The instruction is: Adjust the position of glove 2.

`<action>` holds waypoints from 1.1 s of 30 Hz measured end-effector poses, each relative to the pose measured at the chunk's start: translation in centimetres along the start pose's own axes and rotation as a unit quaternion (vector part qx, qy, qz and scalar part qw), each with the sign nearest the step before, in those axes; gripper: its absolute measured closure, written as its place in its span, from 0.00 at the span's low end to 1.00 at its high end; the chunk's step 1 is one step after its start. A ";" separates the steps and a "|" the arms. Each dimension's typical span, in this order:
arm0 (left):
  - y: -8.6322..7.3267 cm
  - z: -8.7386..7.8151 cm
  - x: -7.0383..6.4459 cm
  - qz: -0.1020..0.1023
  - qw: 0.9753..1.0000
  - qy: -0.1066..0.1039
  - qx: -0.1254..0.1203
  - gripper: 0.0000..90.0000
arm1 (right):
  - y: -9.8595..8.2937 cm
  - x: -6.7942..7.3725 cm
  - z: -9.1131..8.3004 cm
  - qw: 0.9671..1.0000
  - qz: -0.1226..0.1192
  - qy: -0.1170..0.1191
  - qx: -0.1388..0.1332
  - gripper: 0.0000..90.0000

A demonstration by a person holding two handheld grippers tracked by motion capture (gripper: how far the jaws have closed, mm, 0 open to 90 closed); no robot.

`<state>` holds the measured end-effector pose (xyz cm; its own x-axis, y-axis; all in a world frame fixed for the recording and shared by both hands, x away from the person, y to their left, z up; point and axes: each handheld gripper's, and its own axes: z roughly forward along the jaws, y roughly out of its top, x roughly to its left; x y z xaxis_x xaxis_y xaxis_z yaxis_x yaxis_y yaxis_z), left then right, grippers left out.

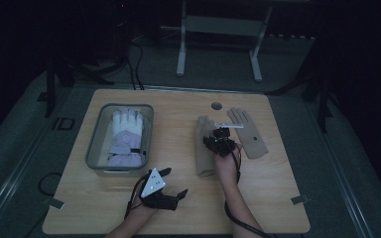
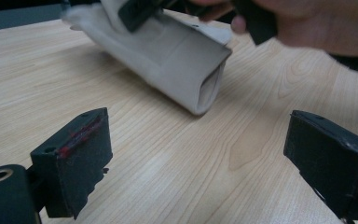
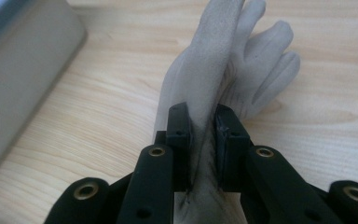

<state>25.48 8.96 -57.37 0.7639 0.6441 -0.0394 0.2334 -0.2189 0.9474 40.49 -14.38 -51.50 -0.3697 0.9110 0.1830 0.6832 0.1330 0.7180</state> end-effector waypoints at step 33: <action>0.0 0.0 0.1 -0.003 1.000 -0.004 0.001 0.09 | -0.3 -4.2 -2.0 0.999 -0.052 -0.001 0.003 0.47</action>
<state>25.55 9.02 -57.37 0.7667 0.6402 -0.0482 0.2404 -0.2167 0.9462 40.54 -19.00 -51.13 -0.4375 0.8929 0.1061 0.6447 0.2292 0.7292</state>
